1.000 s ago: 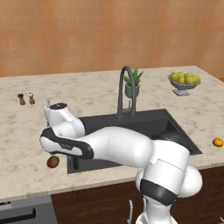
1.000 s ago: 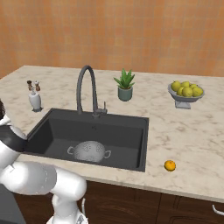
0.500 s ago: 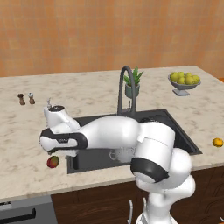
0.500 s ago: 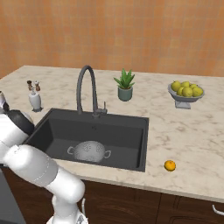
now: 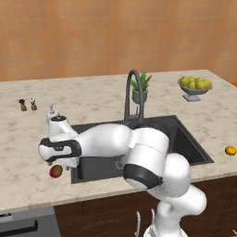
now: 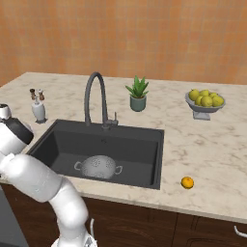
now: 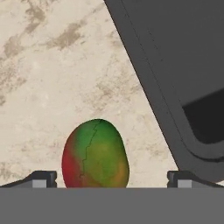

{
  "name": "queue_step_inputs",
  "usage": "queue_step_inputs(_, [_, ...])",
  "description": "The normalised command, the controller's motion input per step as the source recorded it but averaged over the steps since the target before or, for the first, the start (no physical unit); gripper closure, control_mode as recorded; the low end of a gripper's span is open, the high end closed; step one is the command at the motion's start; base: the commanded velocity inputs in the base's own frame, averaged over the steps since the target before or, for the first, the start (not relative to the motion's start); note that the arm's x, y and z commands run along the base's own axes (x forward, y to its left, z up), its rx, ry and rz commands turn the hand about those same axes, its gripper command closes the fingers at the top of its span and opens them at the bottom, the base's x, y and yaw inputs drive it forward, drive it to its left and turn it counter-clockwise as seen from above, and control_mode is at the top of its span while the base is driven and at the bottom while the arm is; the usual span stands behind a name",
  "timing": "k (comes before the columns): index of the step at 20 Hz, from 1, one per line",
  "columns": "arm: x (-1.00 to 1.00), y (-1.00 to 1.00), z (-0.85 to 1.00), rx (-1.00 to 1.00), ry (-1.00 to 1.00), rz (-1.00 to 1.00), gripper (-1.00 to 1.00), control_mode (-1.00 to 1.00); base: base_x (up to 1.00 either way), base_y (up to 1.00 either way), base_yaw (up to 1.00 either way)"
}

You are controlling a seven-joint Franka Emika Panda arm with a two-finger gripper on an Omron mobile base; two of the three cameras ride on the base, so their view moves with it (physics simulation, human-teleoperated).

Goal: Put the colander in the sink, put the tangerine, mango in the colander, and turn on the sink faucet and pour water over the colander.

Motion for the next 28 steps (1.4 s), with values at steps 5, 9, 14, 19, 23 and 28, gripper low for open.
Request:
queue_step_inputs(5, [0.15, 0.21, -0.19, -0.04, 0.01, 0.0, -1.0, -1.0, 0.0, 0.0, 0.0])
queue_step_inputs(9, [0.0, 0.0, -0.49, -0.07, 0.0, 0.01, -1.0, -1.0, 0.0, 0.0, 0.0])
queue_step_inputs(14, [-0.14, -0.02, -0.63, -0.04, 0.0, 0.02, -1.0, -1.0, 0.0, 0.0, 0.0])
queue_step_inputs(19, [-0.37, -0.16, -0.78, -0.01, 0.0, 0.0, -1.0, -1.0, 0.0, 0.0, 0.0])
queue_step_inputs(23, [-0.63, -0.27, -0.81, -0.03, -0.02, 0.0, 1.0, -1.0, 0.0, 0.0, 0.0])
queue_step_inputs(28, [-0.69, -0.27, -0.32, 0.0, -0.23, -0.02, 1.0, -1.0, 0.0, 0.0, 0.0])
